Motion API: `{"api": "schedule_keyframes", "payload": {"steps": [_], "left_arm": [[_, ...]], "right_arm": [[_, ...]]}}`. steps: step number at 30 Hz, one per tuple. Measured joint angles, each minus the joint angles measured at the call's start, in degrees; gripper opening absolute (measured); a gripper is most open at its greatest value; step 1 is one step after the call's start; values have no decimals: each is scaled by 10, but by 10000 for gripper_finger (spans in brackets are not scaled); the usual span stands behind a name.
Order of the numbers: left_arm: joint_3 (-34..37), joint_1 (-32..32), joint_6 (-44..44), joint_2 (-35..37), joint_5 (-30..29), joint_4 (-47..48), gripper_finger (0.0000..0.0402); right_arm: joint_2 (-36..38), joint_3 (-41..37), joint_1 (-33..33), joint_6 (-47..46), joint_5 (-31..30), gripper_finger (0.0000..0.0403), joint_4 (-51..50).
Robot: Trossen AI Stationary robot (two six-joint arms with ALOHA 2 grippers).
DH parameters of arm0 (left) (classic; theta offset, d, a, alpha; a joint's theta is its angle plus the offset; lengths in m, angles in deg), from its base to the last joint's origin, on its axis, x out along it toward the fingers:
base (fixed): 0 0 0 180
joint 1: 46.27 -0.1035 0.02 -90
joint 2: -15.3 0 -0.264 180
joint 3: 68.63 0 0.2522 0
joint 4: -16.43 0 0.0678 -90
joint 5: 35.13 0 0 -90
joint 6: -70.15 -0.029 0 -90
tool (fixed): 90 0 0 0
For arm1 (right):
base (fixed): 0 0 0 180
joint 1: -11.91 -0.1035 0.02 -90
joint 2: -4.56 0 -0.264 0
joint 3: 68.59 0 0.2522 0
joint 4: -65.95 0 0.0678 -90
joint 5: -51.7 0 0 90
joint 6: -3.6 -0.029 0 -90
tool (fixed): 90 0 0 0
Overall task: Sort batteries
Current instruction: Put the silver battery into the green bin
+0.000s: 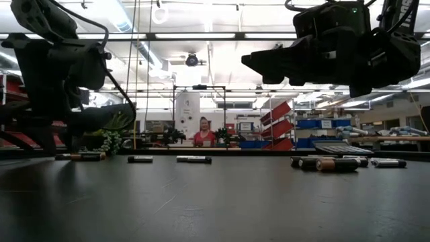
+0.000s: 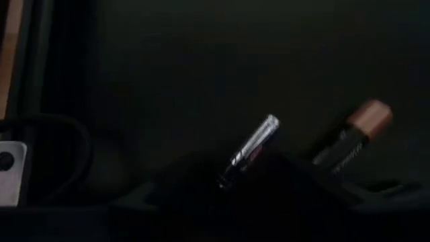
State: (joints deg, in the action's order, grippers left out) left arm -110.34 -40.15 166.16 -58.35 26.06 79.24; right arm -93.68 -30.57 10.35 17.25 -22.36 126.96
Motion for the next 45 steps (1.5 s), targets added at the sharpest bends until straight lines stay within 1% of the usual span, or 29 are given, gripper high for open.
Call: {"api": "schedule_keyframes", "payload": {"steps": [5,10,14,18,24,28,33,38,41,45], "left_arm": [[0,-1,-44,0,21,-2,193],[15,-4,-83,11,25,-33,191],[18,-6,-96,28,30,-31,191],[19,-12,-132,50,60,-31,190],[19,-43,-192,77,108,-32,181],[19,-65,-215,90,114,-30,177],[19,-72,-241,104,135,-18,177],[4,-72,-256,104,130,14,177],[-9,-72,-271,104,106,19,177],[-14,-83,-283,104,105,17,177]], "right_arm": [[0,0,0,-6,17,169,5],[0,0,-6,-6,18,169,7],[0,0,-7,-6,19,169,11],[0,0,-7,-6,22,169,13],[0,0,-7,-12,26,169,15],[0,0,-7,-15,33,169,16],[0,0,-7,-15,33,169,16],[0,0,-7,-15,33,169,17],[0,0,-7,-15,33,169,17],[0,0,-7,-15,33,169,17]]}}
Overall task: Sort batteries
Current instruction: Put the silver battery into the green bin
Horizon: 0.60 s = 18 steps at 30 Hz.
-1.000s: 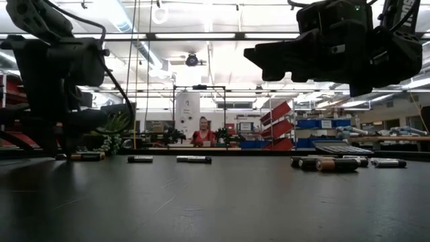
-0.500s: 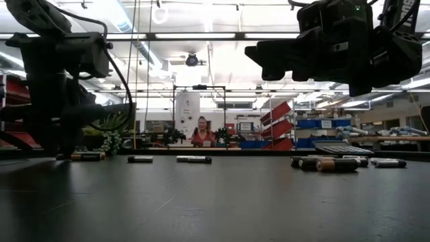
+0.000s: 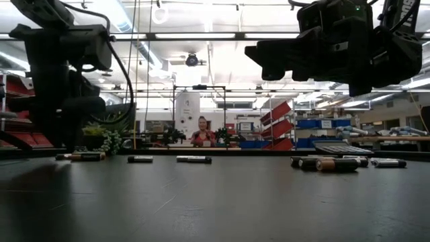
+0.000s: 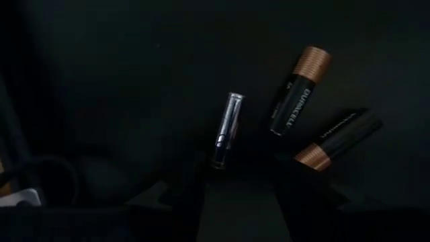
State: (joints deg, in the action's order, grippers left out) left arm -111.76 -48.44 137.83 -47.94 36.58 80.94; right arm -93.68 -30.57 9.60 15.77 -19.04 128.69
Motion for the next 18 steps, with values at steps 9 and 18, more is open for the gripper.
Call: {"api": "schedule_keyframes", "payload": {"steps": [9,18], "left_arm": [[0,-70,-84,0,32,-7,177],[0,-138,-164,0,74,-33,177]], "right_arm": [[0,0,0,-4,16,169,2],[0,0,0,-5,15,169,2]]}}
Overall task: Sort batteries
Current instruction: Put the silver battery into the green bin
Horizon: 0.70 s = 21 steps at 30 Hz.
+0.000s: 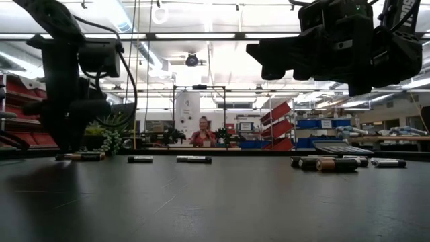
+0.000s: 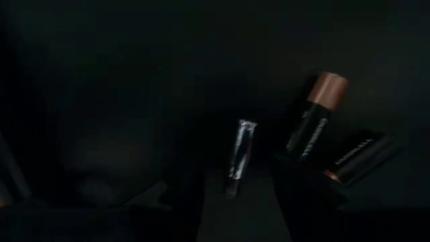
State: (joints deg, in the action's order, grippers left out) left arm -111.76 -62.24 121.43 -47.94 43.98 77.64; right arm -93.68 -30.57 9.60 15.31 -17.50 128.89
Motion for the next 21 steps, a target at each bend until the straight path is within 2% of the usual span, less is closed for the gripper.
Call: {"api": "schedule_keyframes", "payload": {"steps": [7,12,18,21], "left_arm": [[1,-42,-43,0,21,1,175],[27,-67,-60,0,53,-21,164],[49,-73,-61,2,73,-48,149],[49,-73,-60,1,77,-50,128]], "right_arm": [[0,0,0,0,0,169,0],[0,0,0,0,0,169,0],[0,0,0,0,0,169,0],[0,0,0,0,0,169,0]]}}
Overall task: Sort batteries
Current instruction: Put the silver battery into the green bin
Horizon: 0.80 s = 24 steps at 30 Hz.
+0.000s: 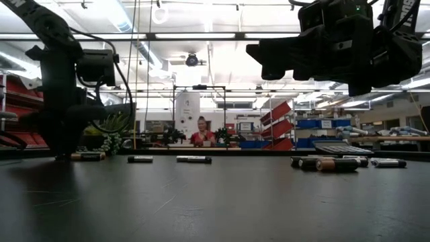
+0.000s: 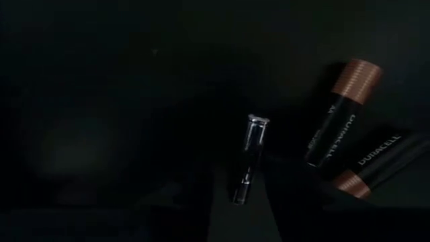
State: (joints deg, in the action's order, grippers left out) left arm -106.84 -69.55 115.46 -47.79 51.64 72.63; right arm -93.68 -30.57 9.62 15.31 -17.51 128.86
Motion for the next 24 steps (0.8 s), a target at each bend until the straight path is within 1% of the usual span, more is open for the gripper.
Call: {"api": "schedule_keyframes", "payload": {"steps": [2,5,6,11,14,16,19,22,24], "left_arm": [[0,0,-1,0,7,-5,95],[0,1,-1,0,14,-5,30],[0,1,-1,0,14,-5,20],[-1,2,-2,0,0,5,19],[-16,8,-12,-1,-18,26,19],[-36,18,-20,-2,-47,57,19],[-87,29,-33,4,-63,81,19],[-134,57,-33,8,-59,139,19],[-174,80,-33,15,-30,148,19]], "right_arm": [[0,0,0,0,0,169,0],[0,0,0,0,0,169,0],[0,0,0,0,0,169,0],[0,0,0,0,0,169,0],[0,0,2,0,-1,169,-1],[0,0,4,-2,-2,169,-4],[0,0,8,-5,-3,169,-6],[0,0,14,-9,-3,169,-9],[0,0,20,-10,-3,169,-15]]}}
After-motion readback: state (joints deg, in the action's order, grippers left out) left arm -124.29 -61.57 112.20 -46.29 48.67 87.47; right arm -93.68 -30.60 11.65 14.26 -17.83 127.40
